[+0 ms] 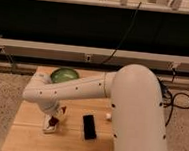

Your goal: Place the pepper on the white sponge

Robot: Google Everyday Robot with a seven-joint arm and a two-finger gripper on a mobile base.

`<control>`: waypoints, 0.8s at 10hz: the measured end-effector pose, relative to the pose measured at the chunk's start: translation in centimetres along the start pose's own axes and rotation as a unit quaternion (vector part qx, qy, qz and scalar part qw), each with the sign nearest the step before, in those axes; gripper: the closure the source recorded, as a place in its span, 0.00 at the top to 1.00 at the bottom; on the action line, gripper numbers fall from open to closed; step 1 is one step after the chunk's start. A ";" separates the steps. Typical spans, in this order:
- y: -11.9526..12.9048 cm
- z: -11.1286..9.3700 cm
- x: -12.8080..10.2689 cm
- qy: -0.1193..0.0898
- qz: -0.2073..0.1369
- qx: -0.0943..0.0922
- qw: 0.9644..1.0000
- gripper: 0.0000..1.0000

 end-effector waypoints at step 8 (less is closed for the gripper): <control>0.2 0.4 0.2 0.001 -0.003 0.003 1.000 0.78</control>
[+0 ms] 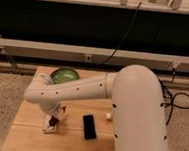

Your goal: Place the pepper on the white sponge

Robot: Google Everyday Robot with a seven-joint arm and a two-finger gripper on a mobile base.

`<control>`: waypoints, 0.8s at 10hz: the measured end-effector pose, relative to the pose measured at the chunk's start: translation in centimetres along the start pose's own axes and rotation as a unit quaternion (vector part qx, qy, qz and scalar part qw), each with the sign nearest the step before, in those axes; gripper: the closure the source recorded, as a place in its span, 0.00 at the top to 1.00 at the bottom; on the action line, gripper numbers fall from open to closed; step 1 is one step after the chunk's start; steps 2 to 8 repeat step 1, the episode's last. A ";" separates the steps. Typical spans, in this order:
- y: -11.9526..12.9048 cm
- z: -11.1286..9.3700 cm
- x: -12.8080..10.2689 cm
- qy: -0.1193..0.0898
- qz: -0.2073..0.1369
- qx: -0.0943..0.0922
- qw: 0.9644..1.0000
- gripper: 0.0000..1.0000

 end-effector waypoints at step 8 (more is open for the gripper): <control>0.1 0.1 0.0 0.000 0.000 0.000 1.000 0.80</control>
